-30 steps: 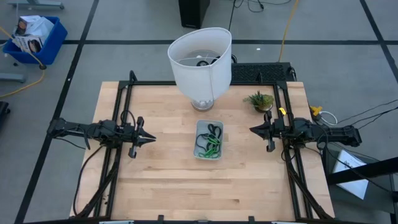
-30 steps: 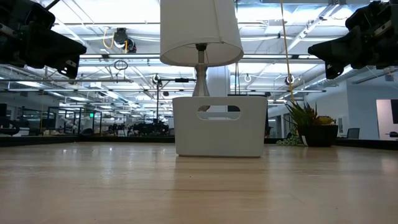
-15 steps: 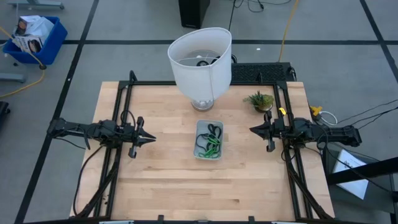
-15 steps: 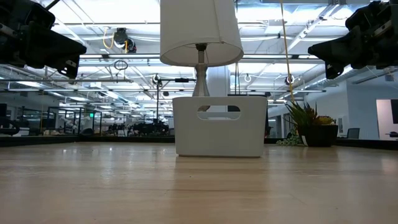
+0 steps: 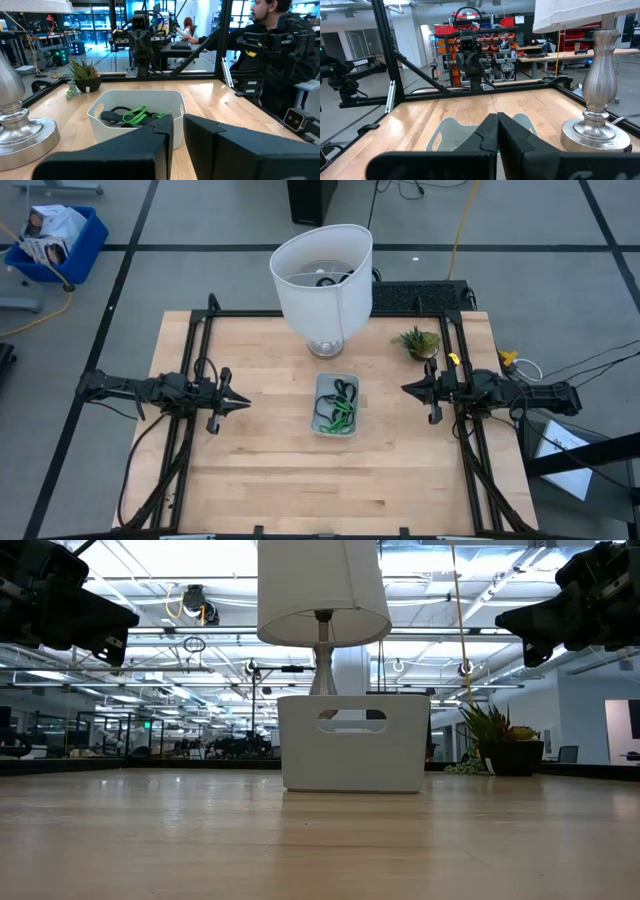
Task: Pick and place rubber bands into bin
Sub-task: Return to Home Position
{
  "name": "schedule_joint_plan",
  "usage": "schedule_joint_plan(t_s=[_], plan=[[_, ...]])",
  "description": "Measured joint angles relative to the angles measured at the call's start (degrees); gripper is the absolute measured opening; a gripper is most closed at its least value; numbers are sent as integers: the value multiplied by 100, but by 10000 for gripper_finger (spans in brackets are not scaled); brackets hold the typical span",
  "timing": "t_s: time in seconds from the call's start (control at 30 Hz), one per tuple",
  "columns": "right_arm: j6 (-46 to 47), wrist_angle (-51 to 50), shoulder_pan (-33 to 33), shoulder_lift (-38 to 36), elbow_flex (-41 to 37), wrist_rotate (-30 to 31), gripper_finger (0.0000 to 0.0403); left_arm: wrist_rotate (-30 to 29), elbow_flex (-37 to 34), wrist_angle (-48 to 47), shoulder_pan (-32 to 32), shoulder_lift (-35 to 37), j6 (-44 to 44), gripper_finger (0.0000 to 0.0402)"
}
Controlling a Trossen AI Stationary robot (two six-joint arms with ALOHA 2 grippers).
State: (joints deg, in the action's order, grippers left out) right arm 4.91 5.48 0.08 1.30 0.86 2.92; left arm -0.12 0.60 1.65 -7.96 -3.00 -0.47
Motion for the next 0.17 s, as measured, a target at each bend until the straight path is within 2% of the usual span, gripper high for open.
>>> schedule_joint_plan(t_s=[0.17], plan=[[-1, 0, 1, 0, 0, 0, 4, 0, 0, 1, 0, 1, 0, 51]])
